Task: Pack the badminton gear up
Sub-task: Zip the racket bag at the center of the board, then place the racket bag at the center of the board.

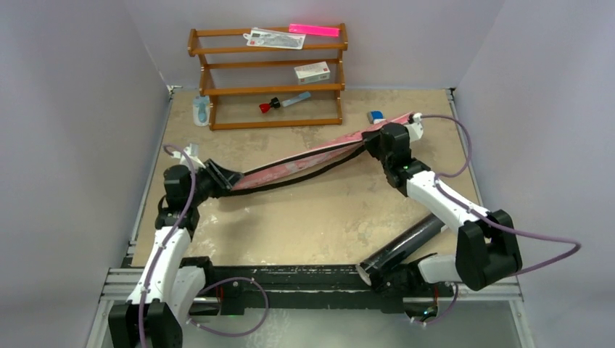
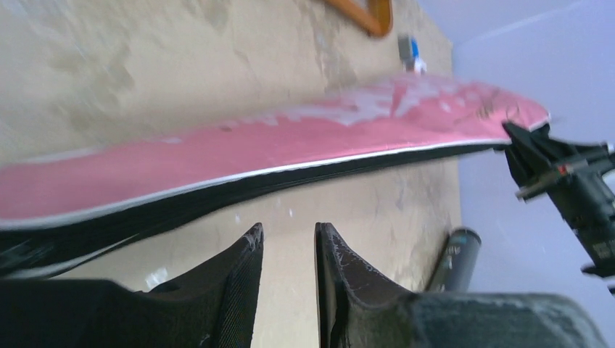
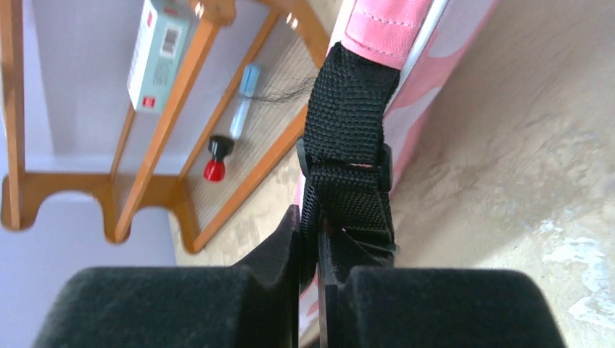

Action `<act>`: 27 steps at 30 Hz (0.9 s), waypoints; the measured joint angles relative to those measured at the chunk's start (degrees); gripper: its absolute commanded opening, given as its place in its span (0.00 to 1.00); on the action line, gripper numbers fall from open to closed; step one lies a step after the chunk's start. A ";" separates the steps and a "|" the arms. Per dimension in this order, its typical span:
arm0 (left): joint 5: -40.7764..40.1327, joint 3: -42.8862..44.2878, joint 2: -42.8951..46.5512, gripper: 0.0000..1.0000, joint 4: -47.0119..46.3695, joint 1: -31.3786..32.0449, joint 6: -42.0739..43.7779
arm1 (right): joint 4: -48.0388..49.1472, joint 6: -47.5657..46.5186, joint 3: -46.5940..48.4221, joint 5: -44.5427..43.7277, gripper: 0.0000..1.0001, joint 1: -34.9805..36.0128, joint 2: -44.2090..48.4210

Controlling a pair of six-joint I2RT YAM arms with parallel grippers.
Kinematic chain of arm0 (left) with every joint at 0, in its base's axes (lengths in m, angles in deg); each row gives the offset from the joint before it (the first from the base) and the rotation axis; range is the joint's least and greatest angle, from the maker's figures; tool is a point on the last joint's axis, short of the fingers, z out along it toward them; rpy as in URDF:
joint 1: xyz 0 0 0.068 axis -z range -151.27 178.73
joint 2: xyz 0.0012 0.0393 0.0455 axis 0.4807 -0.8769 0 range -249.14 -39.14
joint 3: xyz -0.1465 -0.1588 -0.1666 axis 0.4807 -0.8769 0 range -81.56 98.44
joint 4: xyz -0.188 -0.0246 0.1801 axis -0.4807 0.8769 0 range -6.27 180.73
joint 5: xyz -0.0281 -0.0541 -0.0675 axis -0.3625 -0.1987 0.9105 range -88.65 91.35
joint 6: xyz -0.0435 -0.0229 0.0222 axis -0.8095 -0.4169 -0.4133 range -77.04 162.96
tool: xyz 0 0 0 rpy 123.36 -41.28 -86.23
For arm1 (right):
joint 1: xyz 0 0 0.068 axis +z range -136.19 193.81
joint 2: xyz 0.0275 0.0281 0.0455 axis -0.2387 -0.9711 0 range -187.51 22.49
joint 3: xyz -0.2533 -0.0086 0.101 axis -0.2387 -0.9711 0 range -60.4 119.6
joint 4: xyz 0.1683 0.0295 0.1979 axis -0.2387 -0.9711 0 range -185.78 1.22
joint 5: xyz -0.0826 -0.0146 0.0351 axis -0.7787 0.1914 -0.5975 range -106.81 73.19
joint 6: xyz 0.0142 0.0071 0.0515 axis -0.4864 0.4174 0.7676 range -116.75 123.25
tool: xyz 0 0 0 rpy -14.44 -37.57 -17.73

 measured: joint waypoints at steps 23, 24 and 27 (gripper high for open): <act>-8.46 2.49 8.28 1.00 7.19 8.41 3.85 | 6.62 -24.46 -10.01 17.25 0.99 0.00 9.38; -10.36 3.39 8.41 1.00 7.87 8.41 4.09 | 5.49 -25.83 -9.60 16.44 0.99 0.00 10.38; -13.77 4.35 8.72 1.00 8.35 8.39 4.87 | 1.95 -30.14 -9.25 13.77 0.99 0.00 12.50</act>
